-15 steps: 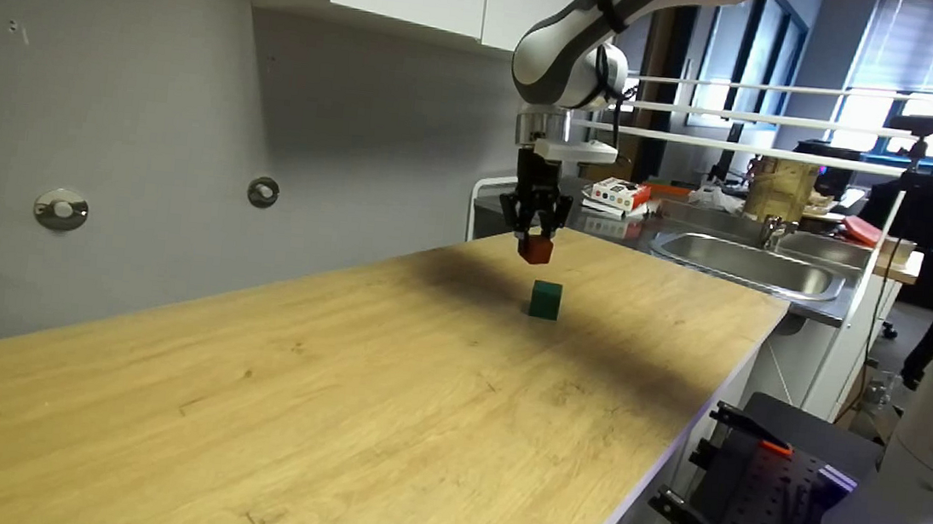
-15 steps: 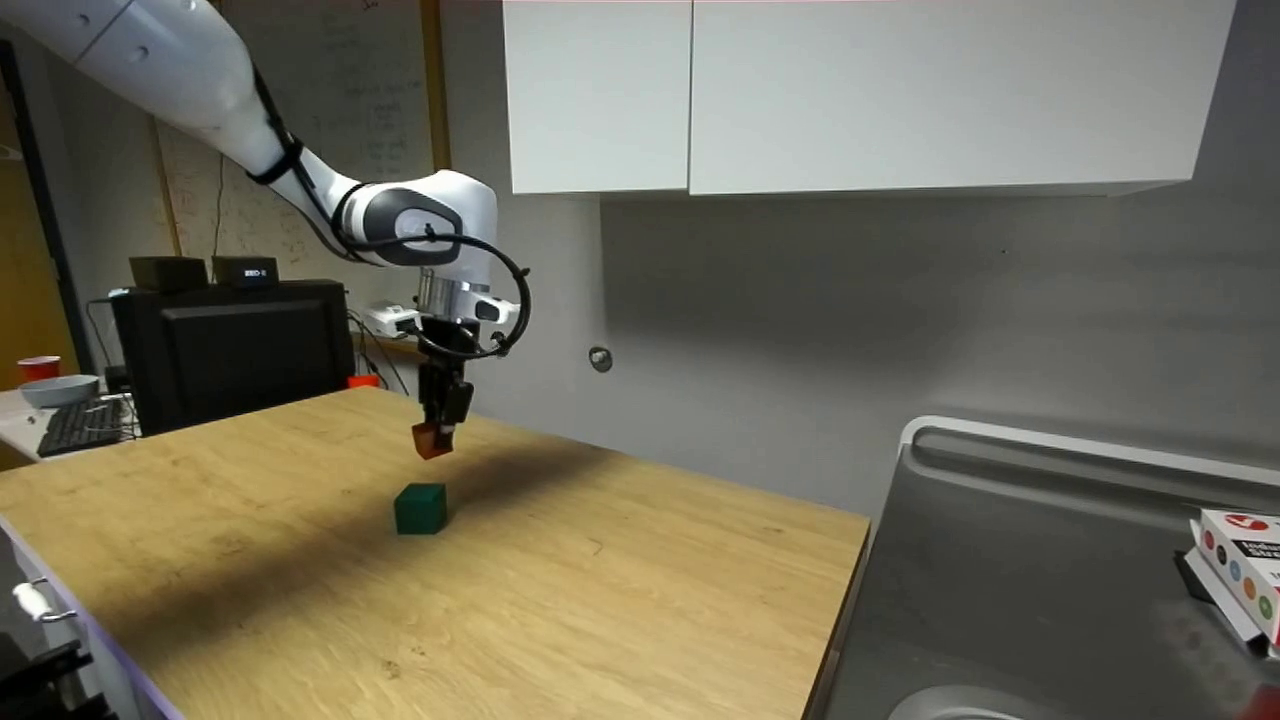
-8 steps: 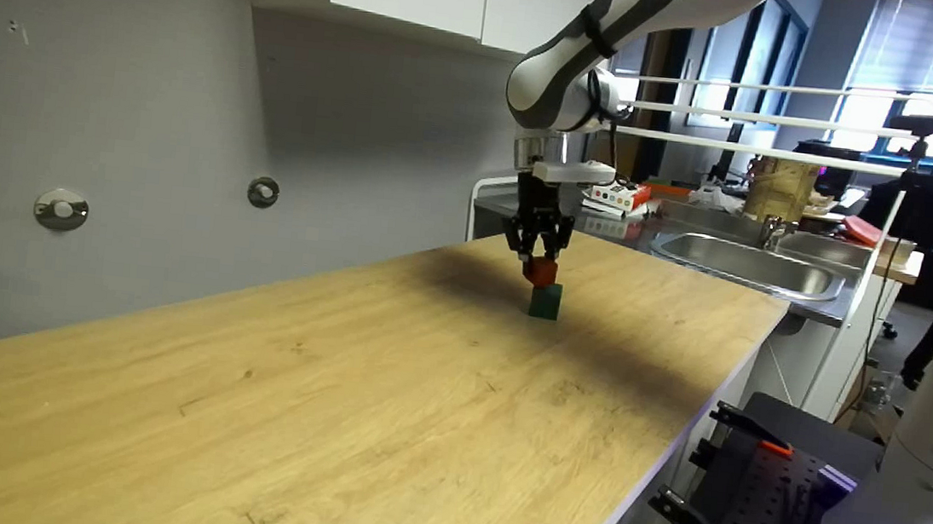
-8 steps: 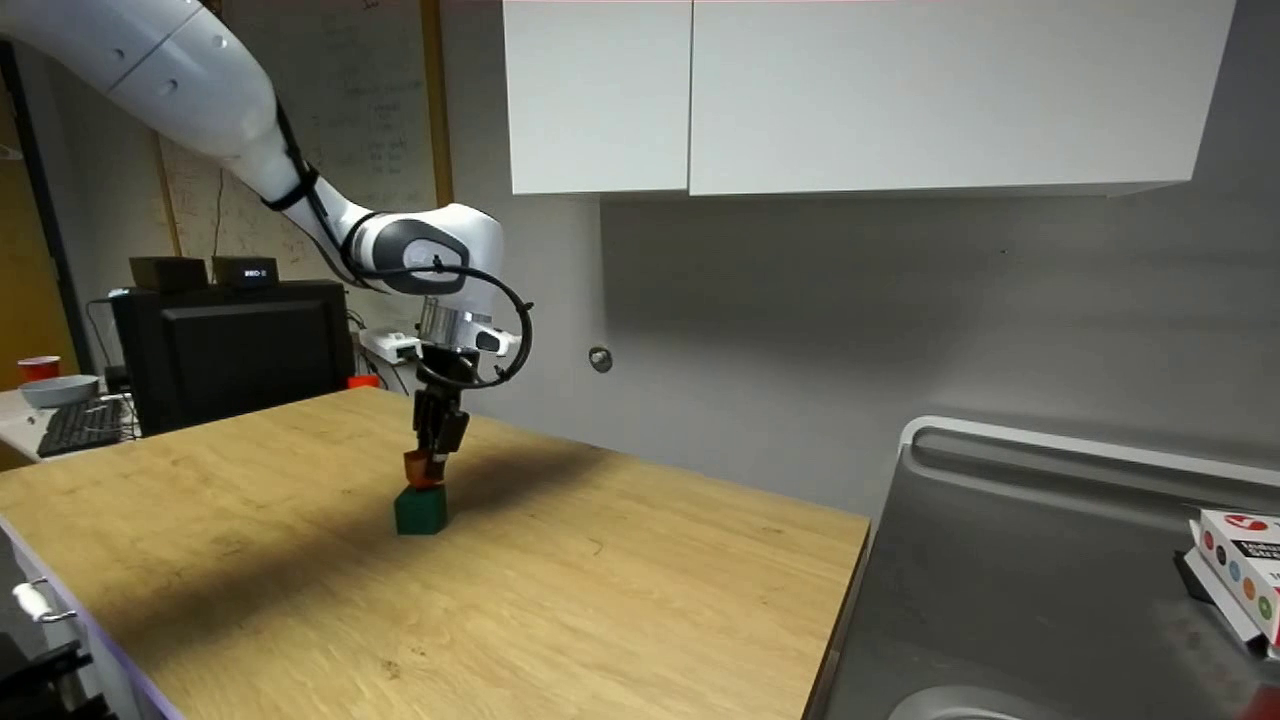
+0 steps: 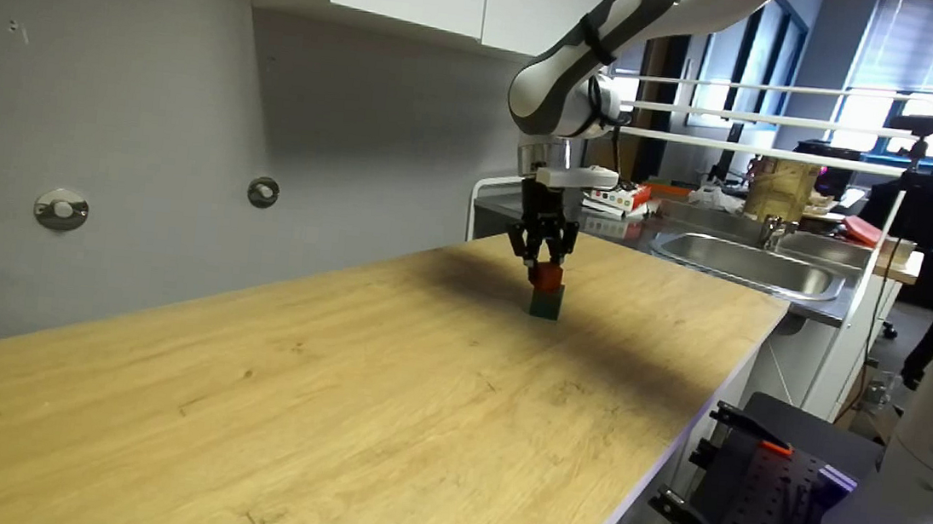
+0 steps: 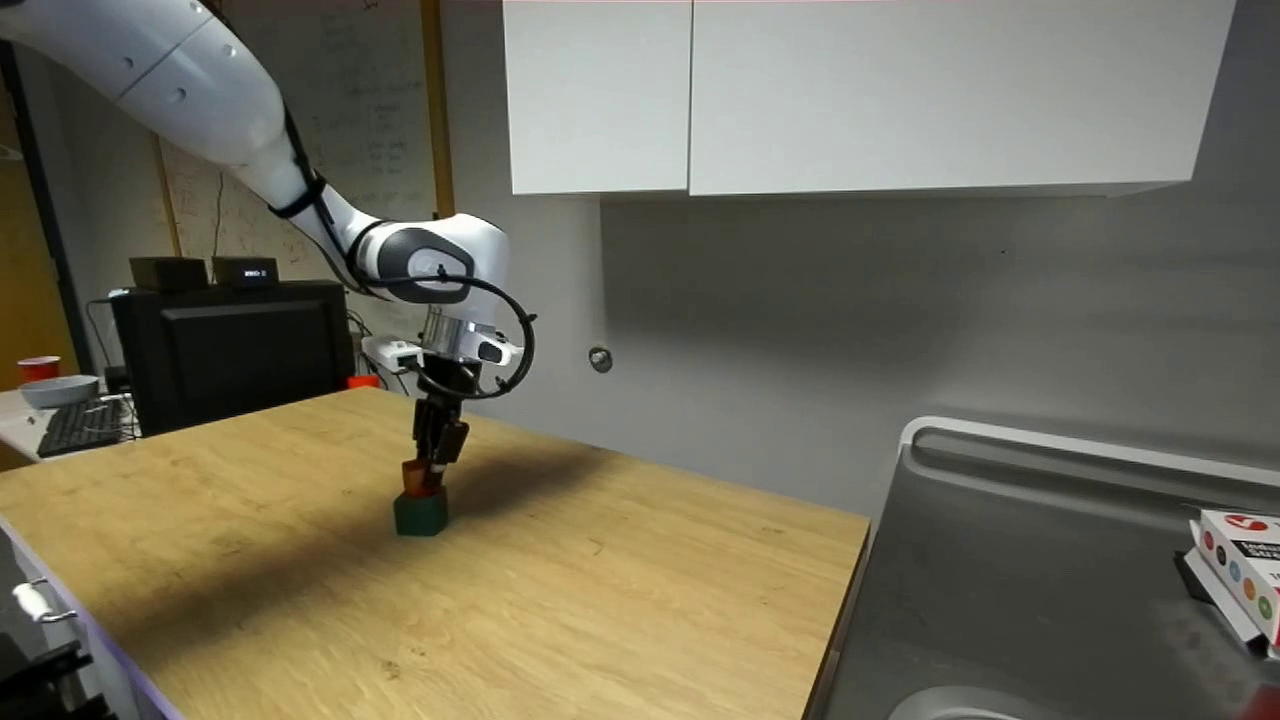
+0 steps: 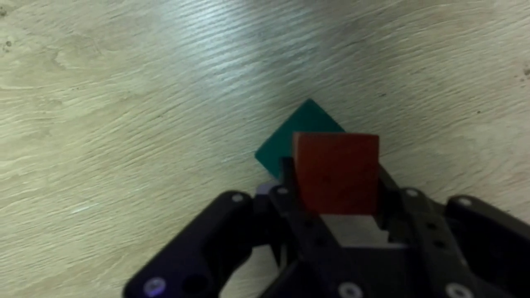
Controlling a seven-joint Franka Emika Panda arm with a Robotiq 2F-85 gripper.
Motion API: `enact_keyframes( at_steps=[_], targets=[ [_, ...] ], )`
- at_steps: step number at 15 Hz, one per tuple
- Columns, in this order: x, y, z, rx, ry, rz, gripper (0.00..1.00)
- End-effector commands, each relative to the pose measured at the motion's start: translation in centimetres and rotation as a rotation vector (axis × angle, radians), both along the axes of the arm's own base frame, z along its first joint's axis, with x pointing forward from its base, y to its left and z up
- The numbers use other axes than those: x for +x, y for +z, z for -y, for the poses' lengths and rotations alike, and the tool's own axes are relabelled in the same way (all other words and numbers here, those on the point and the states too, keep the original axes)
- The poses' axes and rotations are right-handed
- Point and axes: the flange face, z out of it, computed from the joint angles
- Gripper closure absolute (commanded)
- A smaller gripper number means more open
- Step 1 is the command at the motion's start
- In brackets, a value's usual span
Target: Put the red block on the green block
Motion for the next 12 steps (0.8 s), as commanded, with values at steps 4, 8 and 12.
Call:
enact_keyframes(
  at_steps=[4, 8, 12],
  targets=[
    [-0.50, -0.39, 0.39, 0.014, -0.013, -0.031, 0.26],
    [-0.64, -1.00, 0.46, 0.016, -0.015, -0.049, 0.00],
    [-0.93, -1.05, 0.31, 0.021, -0.011, -0.060, 0.00]
  ],
)
